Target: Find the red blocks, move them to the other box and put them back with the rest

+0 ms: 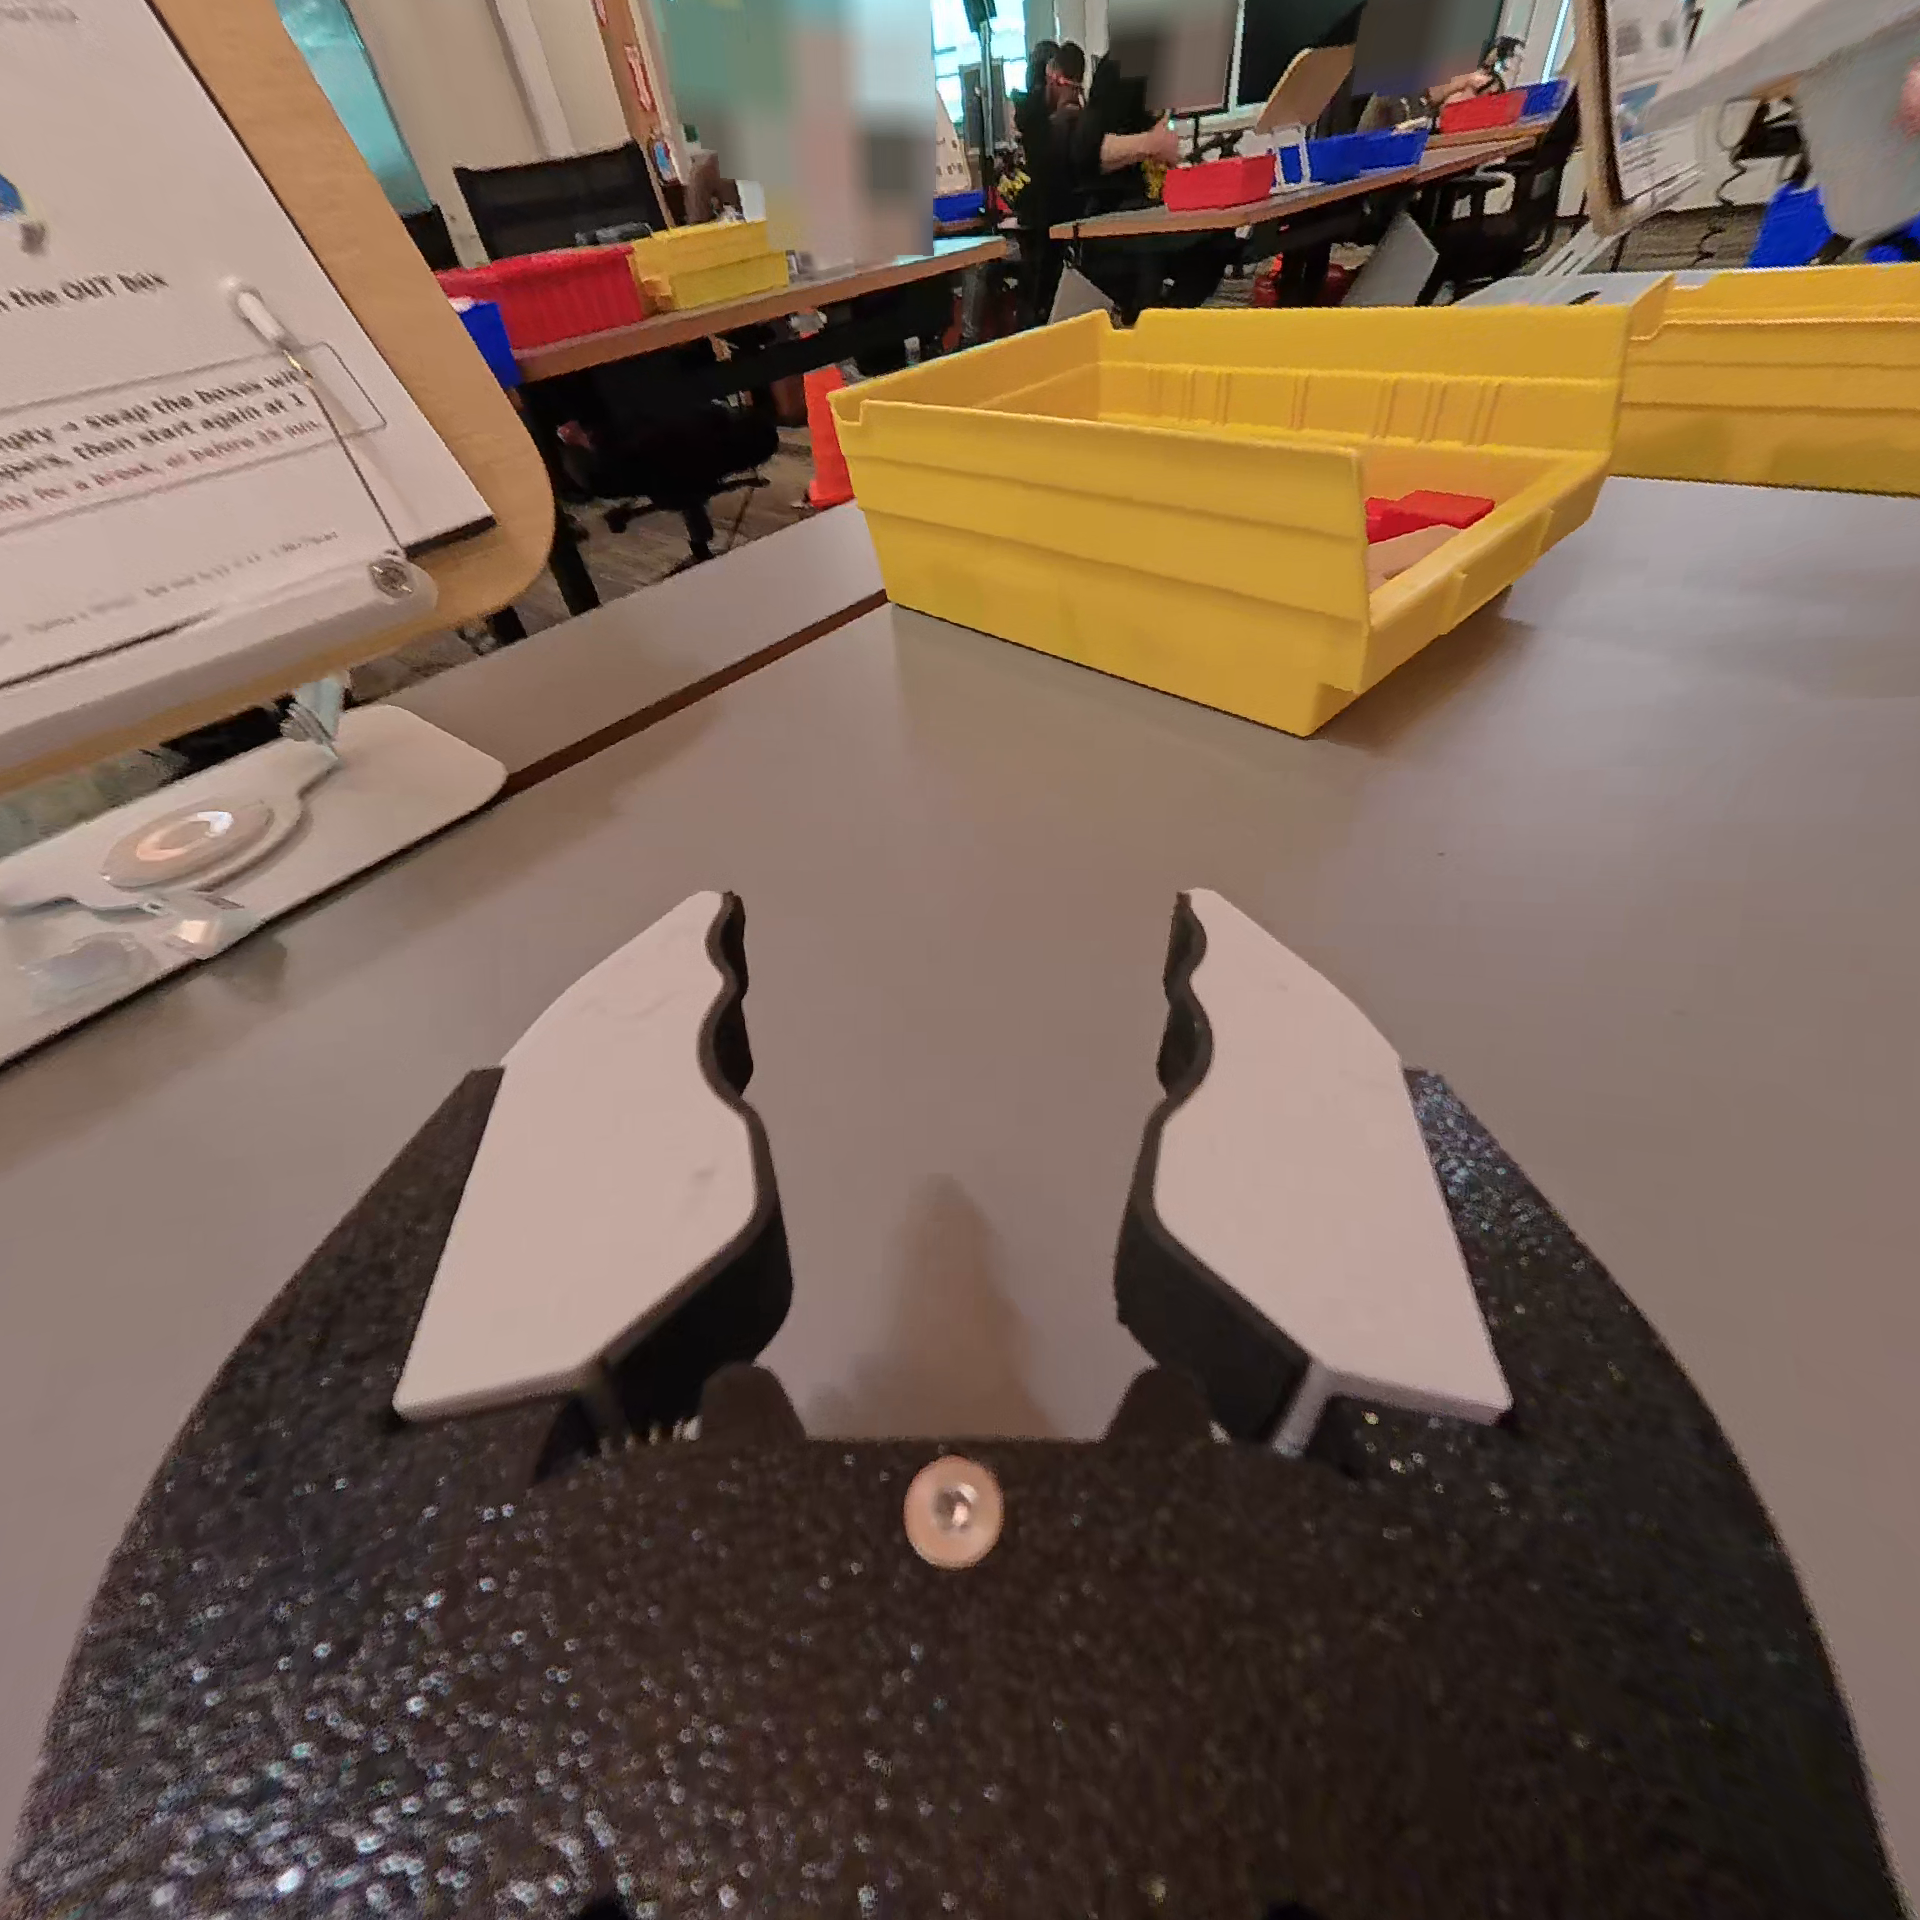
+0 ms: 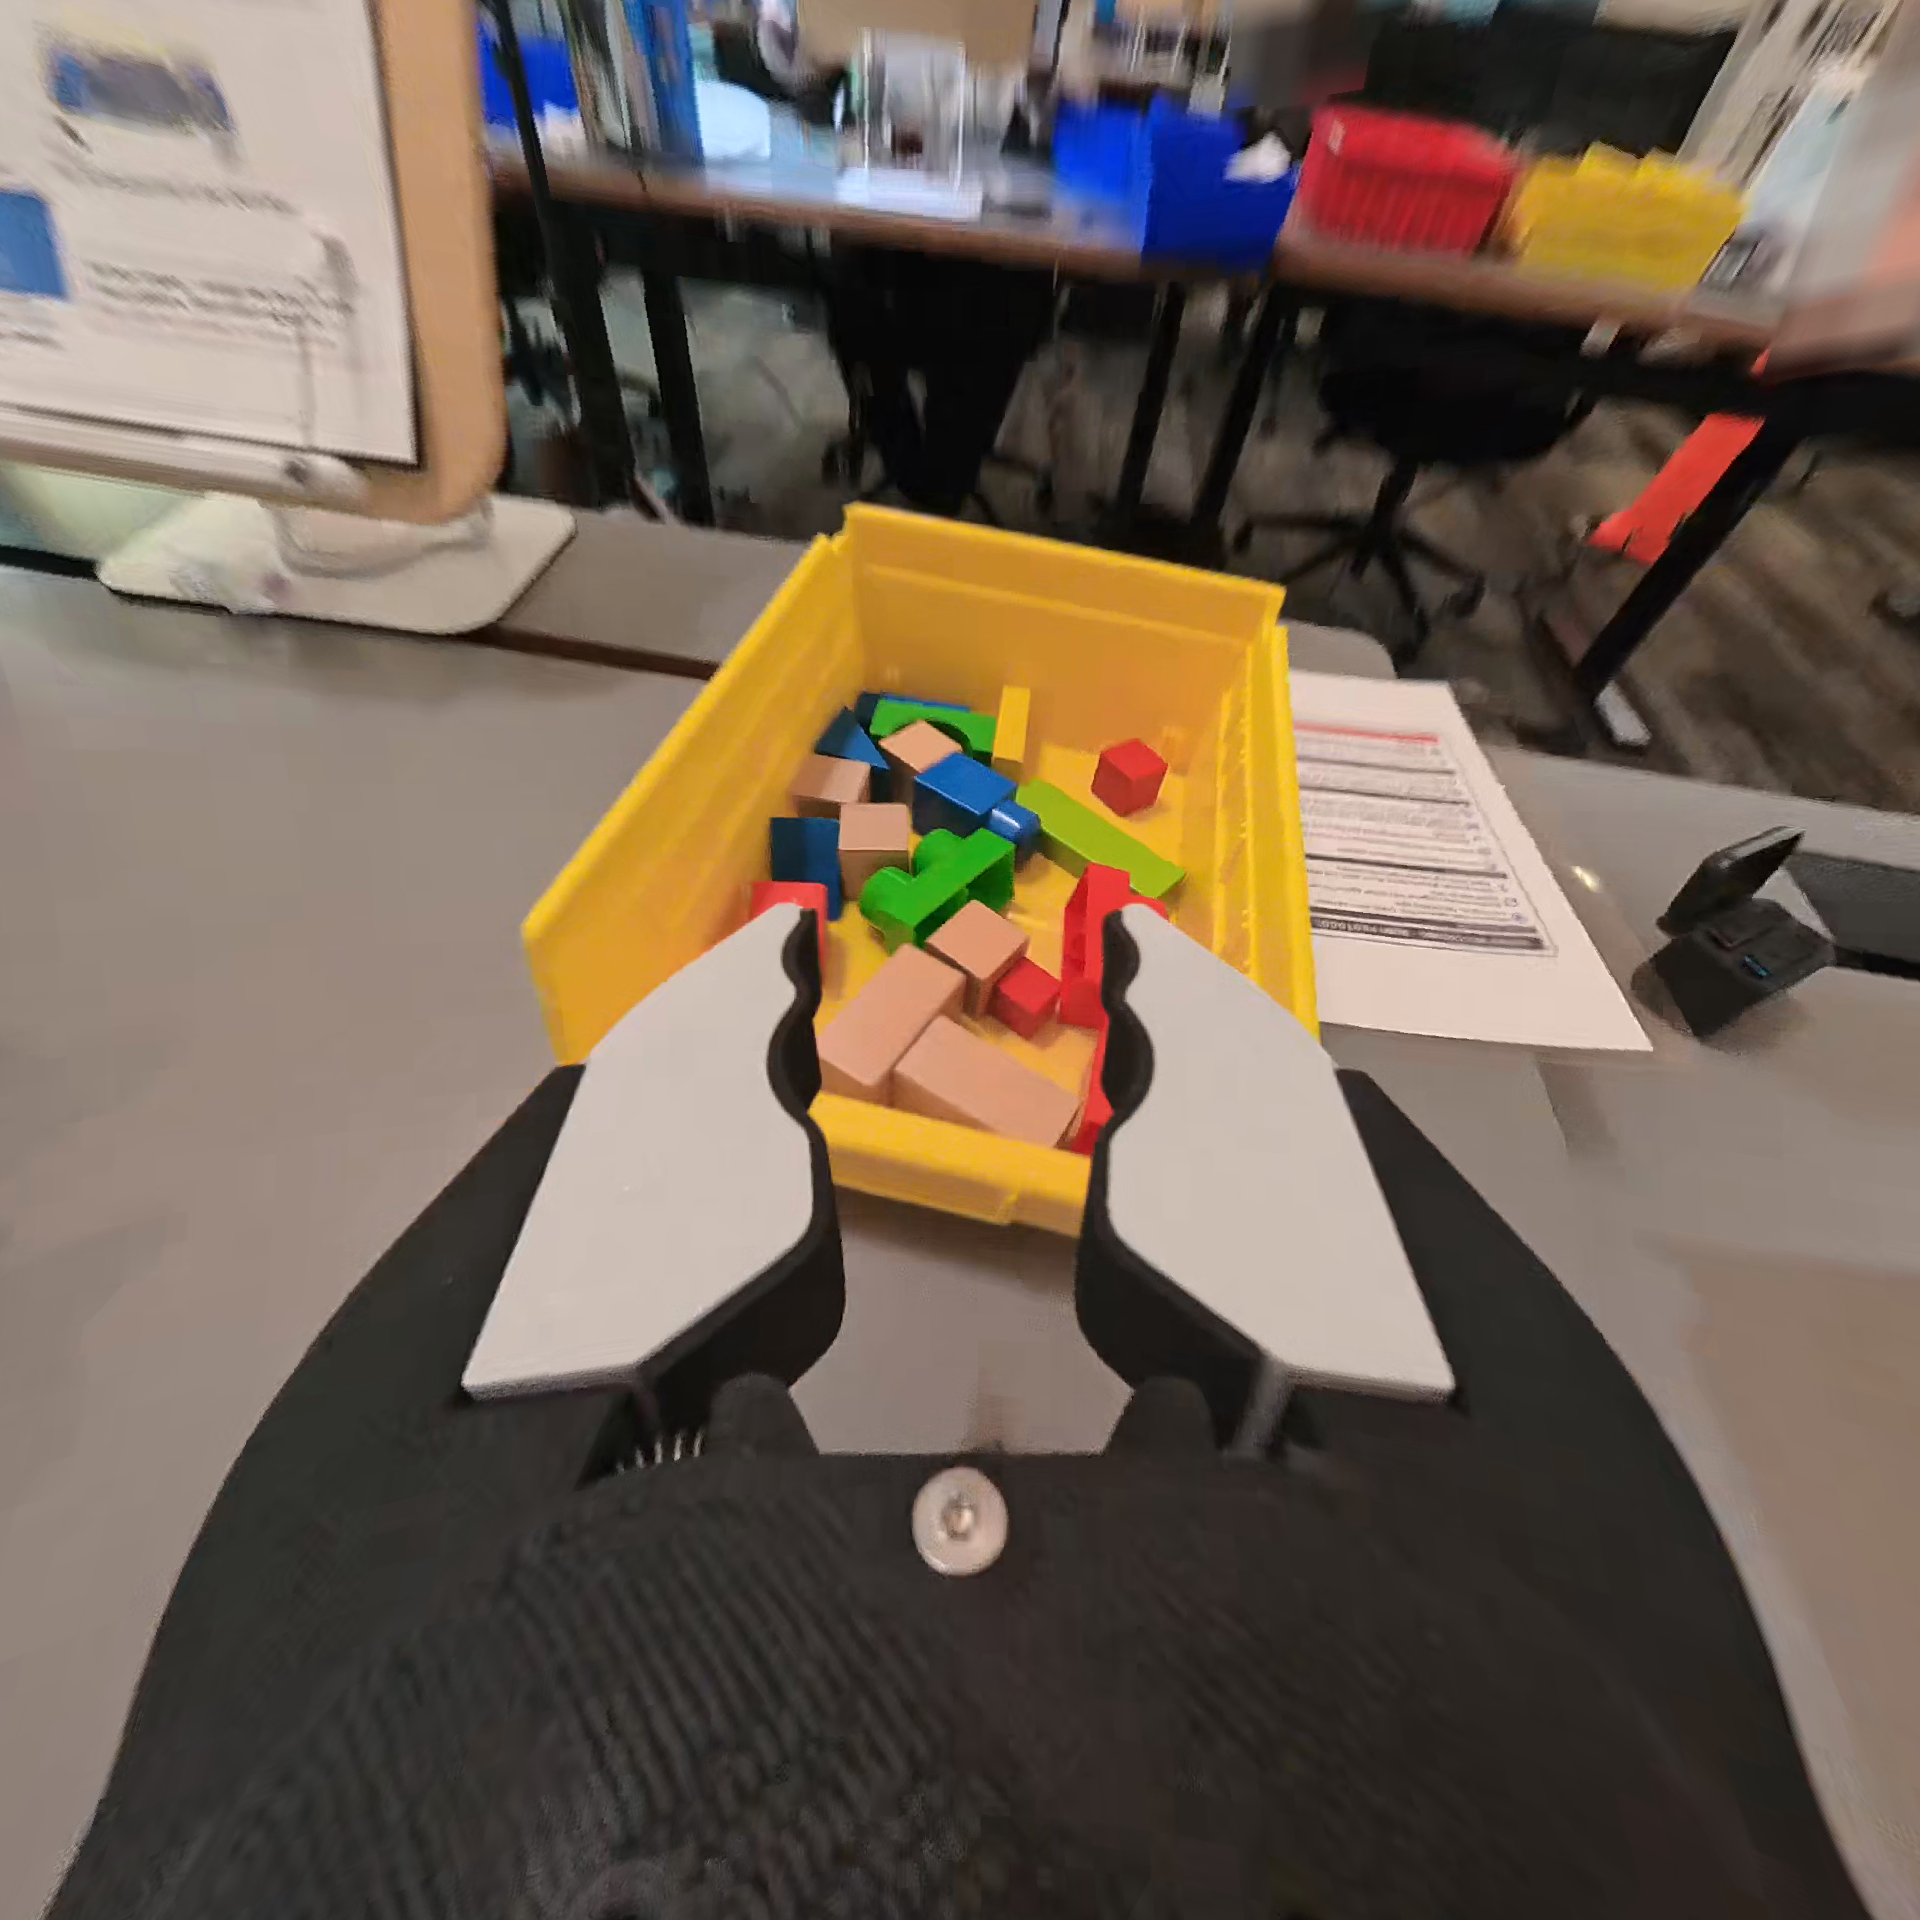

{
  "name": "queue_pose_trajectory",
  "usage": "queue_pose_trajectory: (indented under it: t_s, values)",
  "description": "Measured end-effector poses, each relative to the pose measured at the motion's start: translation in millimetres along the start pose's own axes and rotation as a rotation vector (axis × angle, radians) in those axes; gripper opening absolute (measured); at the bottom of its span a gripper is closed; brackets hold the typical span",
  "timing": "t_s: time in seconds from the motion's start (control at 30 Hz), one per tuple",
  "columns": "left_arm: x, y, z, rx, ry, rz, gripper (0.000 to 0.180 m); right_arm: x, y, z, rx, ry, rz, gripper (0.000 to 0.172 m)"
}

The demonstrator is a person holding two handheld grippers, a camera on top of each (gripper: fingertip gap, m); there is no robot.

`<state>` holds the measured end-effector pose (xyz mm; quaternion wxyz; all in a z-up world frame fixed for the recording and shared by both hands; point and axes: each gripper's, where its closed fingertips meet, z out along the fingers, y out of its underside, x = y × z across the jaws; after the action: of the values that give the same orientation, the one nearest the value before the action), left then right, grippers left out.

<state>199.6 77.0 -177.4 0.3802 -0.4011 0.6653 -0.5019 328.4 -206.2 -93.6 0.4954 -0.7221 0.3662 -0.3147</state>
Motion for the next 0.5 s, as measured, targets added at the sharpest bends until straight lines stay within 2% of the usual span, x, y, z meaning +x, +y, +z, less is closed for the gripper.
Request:
queue_pose_trajectory:
  t_s: [0.07,0.13,0.27,0.37,0.5]
  values:
    - [7.3,-2.2,4.2,-0.036,0.04,-0.057,0.077,-5.7,6.0,-18.7,0.053,0.034,-0.033,0.052]
    - [15.9,-11.3,12.4,-0.08,0.083,-0.118,0.078,-7.4,13.3,-30.7,0.039,0.063,-0.075,0.055]
    - [35.6,-53.0,38.7,-0.14,0.164,-0.175,0.083,-2.1,12.1,-41.5,0.075,0.095,-0.093,0.055]
    - [48.9,-91.4,69.8,-0.174,0.221,-0.237,0.081,6.2,11.6,-44.7,0.079,0.104,-0.069,0.055]
    - [47.7,-111.1,130.8,-0.337,0.186,-0.24,0.082,9.7,15.9,-49.9,0.073,0.101,-0.094,0.055]
